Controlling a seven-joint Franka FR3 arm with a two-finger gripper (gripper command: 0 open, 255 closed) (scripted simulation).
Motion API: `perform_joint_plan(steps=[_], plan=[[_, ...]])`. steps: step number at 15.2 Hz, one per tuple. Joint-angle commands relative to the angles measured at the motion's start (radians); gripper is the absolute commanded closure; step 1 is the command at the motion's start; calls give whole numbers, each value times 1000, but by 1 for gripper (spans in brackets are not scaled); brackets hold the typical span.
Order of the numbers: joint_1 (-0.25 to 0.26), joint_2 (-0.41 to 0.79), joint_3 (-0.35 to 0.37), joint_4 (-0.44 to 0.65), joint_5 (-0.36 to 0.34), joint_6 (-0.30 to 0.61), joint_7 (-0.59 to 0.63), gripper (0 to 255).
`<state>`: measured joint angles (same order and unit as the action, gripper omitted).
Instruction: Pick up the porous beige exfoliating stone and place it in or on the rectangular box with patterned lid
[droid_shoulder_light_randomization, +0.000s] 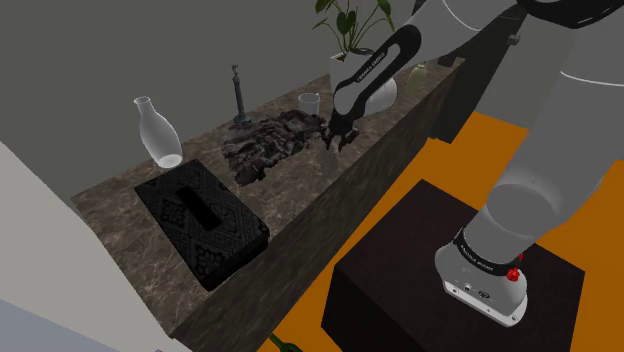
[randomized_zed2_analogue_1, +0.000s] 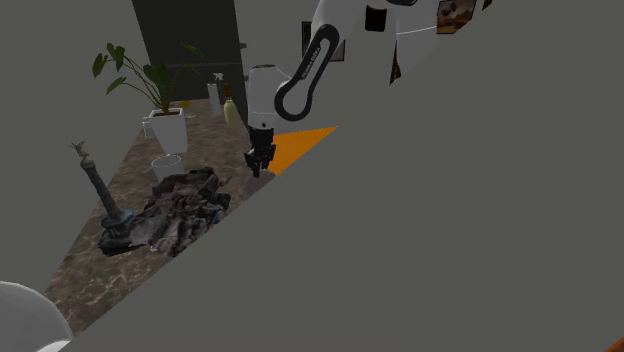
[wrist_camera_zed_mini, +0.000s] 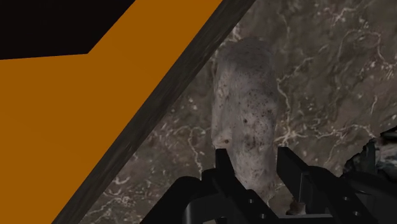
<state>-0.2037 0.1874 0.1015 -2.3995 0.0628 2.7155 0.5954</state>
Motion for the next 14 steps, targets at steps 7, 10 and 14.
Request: perform_joint_plan(steps=[7,10,14], plan=[[-1,-92,3,12,6,-104,1,255],[-2,-125,3,20,8,-145,1,255],[-3,-165,3,34,10,-199,2,255]])
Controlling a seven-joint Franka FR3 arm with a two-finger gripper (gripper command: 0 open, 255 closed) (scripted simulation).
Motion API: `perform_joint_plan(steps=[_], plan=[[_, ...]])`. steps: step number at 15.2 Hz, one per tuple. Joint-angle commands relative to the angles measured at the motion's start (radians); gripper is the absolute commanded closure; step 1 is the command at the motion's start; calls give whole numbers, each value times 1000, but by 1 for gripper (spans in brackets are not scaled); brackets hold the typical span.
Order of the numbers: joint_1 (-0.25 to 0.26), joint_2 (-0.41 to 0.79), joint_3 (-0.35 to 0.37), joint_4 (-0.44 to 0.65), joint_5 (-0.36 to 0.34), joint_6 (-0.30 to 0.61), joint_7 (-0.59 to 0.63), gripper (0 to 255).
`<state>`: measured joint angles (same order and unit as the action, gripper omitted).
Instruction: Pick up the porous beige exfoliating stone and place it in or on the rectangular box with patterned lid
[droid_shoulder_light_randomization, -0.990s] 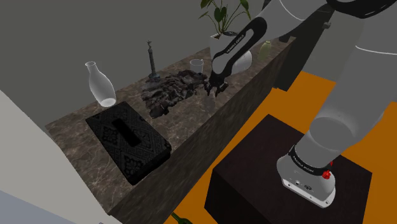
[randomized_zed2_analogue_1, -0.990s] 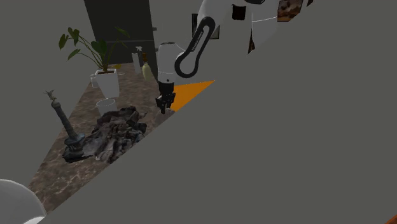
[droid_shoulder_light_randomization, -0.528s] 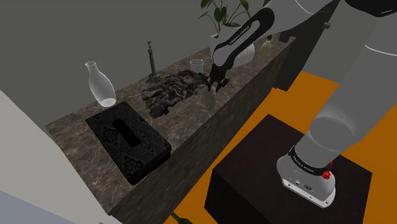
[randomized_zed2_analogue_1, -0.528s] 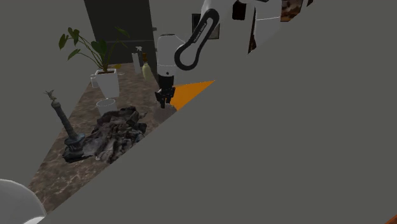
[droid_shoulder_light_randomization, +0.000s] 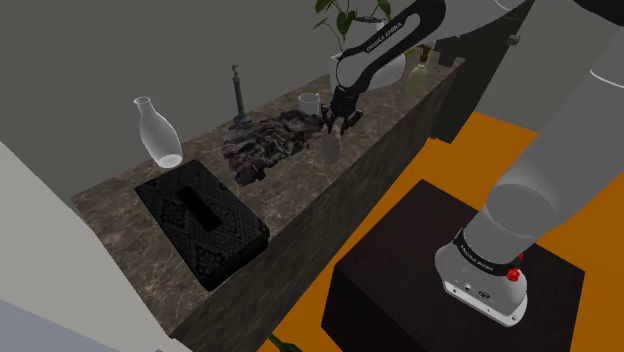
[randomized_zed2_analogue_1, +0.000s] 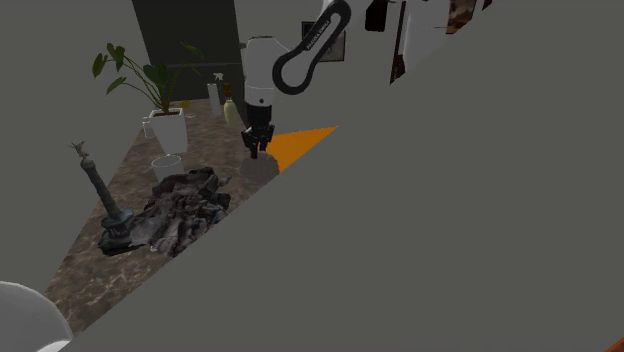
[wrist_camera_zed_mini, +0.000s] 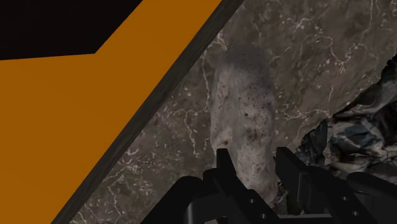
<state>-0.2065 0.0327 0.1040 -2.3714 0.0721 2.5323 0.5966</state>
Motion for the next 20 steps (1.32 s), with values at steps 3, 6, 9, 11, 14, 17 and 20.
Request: perform_joint_plan(steps=[3,6,9,11,14,17,20], plan=[[-1,-39,0,19,1,-57,1,255],[-1,-65,-1,34,2,-98,2,255],[-1,-90,-2,50,2,-140,3,255],[-2,-105,-2,63,3,-167,3,255],[-2,-126,-3,83,3,-208,4,255],[9,-133,11,95,0,-226,32,255],[42,-124,54,112,-10,-231,115,255]])
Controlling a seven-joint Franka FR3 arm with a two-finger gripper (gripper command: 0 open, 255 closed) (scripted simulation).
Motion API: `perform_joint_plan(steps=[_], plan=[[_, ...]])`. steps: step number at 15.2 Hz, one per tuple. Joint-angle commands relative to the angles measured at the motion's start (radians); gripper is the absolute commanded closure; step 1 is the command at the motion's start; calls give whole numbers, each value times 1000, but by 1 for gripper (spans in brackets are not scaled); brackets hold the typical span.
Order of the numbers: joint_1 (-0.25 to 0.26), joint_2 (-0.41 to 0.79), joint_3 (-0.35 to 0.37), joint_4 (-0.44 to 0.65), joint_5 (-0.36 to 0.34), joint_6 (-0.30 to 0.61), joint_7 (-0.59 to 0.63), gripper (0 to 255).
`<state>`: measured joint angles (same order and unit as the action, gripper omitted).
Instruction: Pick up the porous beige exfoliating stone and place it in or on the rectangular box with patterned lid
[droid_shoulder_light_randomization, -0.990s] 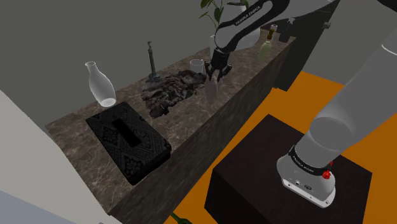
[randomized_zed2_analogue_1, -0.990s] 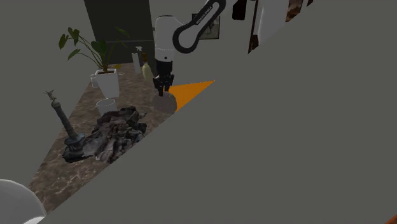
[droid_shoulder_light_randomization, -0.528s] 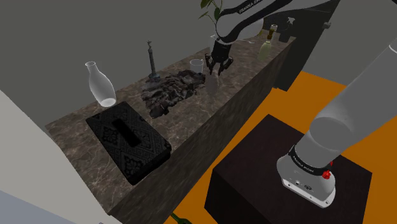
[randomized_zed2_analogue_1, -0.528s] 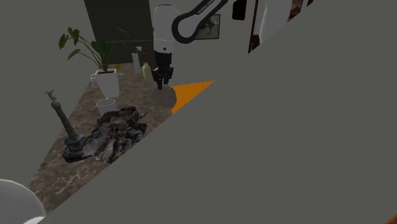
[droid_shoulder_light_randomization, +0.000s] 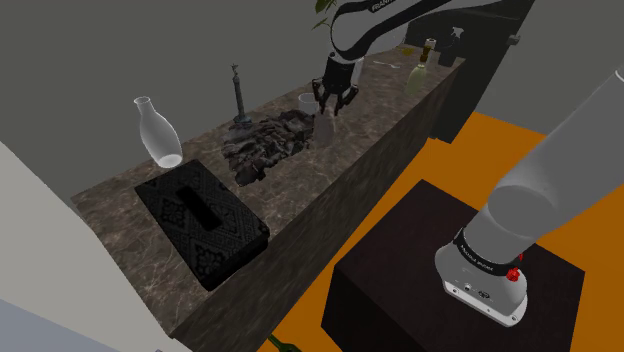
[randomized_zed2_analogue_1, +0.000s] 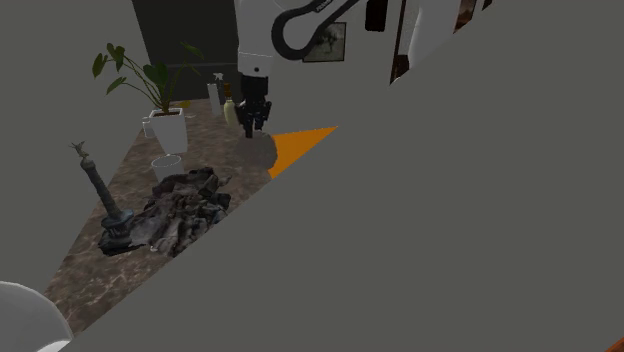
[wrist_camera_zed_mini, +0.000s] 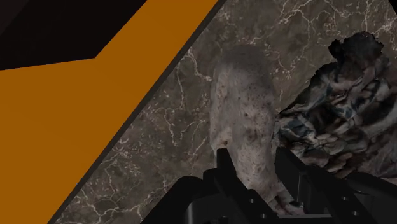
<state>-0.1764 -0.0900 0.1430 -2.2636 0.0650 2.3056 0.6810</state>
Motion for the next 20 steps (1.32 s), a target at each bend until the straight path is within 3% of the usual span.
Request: perform_joint_plan(steps=[1,11,20], plan=[[23,3,29,13,-7,-6,58,255],[132,106,159,157,-76,-47,339,255],[254,278,237,390,-186,-125,585,255]])
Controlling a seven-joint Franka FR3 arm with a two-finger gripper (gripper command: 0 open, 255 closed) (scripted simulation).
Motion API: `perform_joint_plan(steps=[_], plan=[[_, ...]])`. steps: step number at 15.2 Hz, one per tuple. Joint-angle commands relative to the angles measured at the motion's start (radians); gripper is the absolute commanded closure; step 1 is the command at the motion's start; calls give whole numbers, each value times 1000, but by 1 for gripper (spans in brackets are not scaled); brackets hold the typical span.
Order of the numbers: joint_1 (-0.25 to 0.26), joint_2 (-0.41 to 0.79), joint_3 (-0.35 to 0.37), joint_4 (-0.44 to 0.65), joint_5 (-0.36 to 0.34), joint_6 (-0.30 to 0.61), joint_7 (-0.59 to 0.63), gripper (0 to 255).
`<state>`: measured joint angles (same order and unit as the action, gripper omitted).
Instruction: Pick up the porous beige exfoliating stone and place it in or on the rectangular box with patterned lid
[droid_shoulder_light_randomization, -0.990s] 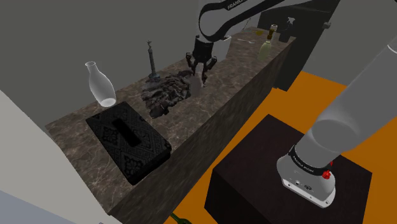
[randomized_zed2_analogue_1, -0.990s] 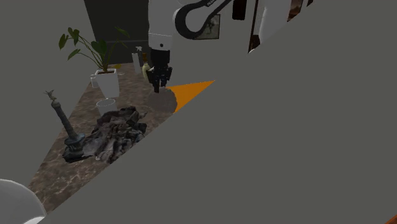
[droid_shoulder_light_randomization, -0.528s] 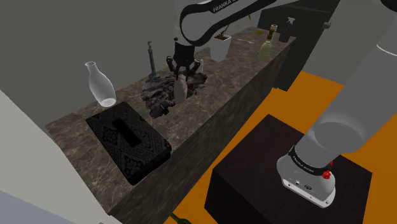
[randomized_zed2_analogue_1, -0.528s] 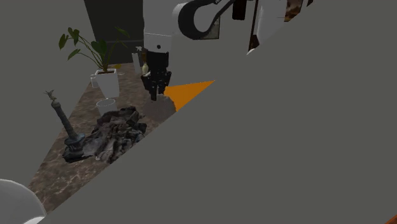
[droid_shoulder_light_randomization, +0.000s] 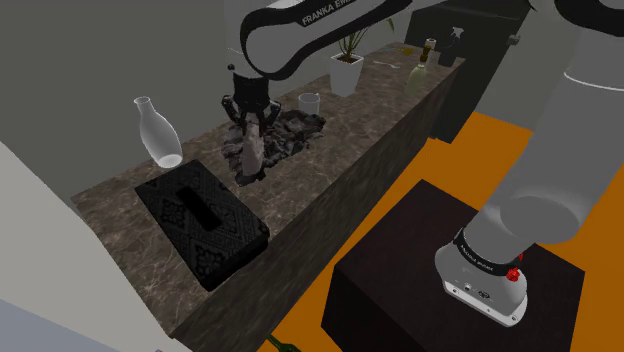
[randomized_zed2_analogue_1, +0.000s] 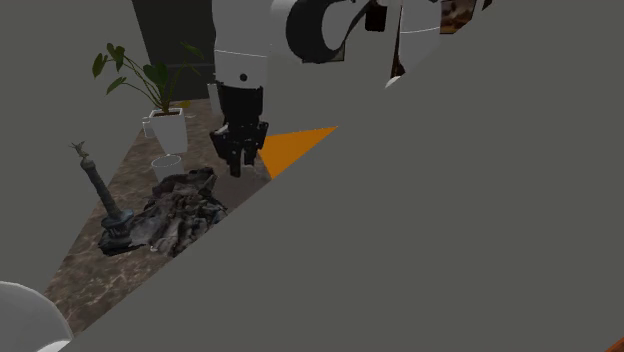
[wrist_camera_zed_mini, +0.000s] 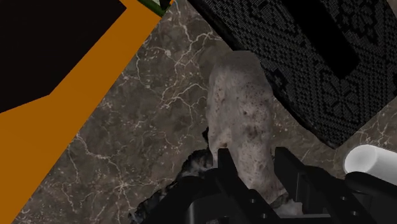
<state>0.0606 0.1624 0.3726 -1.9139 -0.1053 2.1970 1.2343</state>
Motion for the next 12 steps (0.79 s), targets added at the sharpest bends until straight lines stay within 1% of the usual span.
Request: perform_joint_plan(steps=[1,7,12], plan=[[33,49,13,72,-30,-29,57,255],[146,208,32,302,-112,-121,193,255],[262,370,30,554,-175,-227,278,255]])
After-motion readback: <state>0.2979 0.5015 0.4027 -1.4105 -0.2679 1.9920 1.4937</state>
